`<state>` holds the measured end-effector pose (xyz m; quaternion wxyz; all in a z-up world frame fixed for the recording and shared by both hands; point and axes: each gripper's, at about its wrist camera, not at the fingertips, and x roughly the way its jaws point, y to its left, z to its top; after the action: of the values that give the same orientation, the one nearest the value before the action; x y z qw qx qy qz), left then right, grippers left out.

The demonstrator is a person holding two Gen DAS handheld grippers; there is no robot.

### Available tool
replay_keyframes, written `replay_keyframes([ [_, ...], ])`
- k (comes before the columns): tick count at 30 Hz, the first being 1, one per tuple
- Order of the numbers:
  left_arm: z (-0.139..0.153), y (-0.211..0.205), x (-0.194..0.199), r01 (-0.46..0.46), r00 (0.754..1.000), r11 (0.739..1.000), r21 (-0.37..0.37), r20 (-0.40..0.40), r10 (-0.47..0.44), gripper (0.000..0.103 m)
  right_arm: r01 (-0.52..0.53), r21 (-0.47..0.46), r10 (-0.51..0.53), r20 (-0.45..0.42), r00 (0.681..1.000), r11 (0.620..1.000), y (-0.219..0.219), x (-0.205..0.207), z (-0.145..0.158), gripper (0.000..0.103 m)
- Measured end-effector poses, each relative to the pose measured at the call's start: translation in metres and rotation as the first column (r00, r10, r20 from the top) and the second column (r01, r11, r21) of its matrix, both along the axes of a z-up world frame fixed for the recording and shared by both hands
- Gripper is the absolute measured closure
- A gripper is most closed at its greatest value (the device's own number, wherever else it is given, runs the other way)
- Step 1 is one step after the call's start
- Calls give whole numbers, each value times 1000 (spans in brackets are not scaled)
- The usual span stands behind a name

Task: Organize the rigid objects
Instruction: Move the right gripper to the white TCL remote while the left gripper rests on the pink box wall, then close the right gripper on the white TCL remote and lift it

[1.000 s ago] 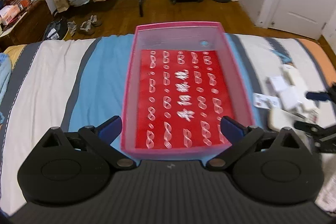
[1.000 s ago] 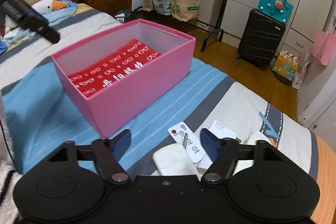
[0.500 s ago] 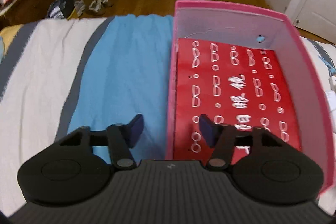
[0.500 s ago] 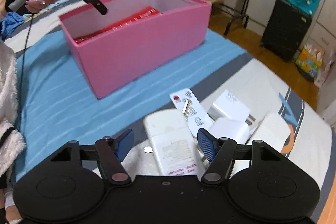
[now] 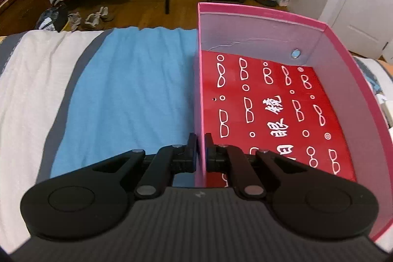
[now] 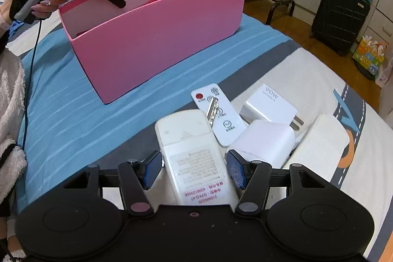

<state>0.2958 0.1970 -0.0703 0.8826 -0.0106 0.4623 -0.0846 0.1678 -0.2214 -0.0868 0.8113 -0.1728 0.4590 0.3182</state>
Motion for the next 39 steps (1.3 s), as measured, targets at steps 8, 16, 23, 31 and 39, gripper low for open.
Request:
replay_keyframes([
  [8,1,-32,-9,107,994,994,-32,8,-107,97,-32,-33,33,17,999,999,5,-5,-3,39],
  [16,-1,-38,-17,68,996,995,-73,-47,-71,97,-36,-109,44,70,997,993,25,-16,-13,34],
  [23,6,-32,-32,-12,998,996,-91,-60,6,97,112,34,-111,-40,993,993,14,-12,0,36],
  [31,7,-32,-35,-41,997,990,-134,-69,32,96,362,227,-280,-325,903,904,-18,4,-3,36],
  [39,6,-30,-36,-54,996,988,-143,-71,44,95,587,335,-345,-560,753,737,-61,9,-16,36],
])
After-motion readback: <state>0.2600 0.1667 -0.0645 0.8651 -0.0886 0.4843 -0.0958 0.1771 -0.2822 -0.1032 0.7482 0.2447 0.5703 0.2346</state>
